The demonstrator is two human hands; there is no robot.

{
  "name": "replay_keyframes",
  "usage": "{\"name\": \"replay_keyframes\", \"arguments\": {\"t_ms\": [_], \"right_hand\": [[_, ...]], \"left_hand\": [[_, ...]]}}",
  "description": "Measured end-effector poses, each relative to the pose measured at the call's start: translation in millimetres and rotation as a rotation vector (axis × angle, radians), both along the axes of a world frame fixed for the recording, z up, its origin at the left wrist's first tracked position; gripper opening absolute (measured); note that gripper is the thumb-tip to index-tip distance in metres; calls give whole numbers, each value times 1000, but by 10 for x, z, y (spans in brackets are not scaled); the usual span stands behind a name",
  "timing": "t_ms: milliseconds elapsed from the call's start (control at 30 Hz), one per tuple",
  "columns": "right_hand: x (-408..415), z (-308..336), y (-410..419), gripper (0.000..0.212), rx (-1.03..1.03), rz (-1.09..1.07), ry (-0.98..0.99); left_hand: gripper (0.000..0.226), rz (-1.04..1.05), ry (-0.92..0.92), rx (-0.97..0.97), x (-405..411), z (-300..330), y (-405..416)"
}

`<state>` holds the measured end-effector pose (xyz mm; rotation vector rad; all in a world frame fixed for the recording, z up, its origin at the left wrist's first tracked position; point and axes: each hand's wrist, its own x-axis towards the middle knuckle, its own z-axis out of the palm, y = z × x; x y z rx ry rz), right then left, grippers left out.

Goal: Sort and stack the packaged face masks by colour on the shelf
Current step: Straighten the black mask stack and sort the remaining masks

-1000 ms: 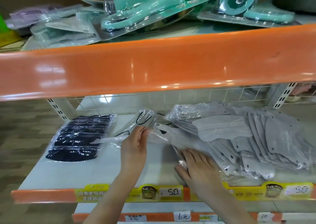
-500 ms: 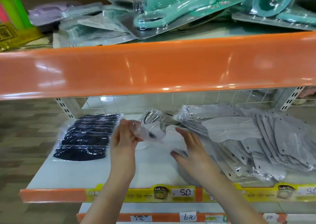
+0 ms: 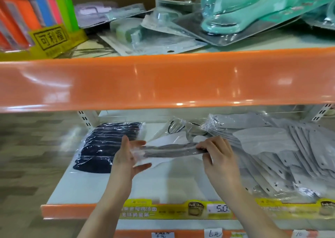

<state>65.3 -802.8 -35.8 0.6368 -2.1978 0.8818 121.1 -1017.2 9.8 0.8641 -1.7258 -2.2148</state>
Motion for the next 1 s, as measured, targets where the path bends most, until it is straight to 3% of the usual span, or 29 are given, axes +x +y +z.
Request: {"name": "replay_keyframes", "arguments": {"t_ms": [133,233,400,533,633,733,800,900,1000], "right_hand": [[76,-46,-187,33,-28,41,83],[149,-113,-304,35,15,37,120],[345,-305,-499,33,184,127,74],[487,-385,-659,32,302,262,-14],[524,-370,-816,24,325,282,-32],[504,-335,-969,22,298,256,-25],[470,-286,-1076,25,247,231,-19],[419,-192,-1249,27,186,200,24],[370,-90,-1442,30,157,179,74]], "left_hand": [[16,-163,-21,-10,144,-79,-259],[32,-275,42,-110,256,-63,-414],[37,-254,119,-488,309,-113,-666],[38,-227,40,-885,348,-316,-853],[15,-251,56,-1215,423,-423,-911],[66,-472,0,-1293,501,-398,-918],[79,-532,57,-1393,549,-423,-986],[54,-429,258,-1624,562,-490,-1154],[20,-217,418,-1670,526,-498,-1309]]}}
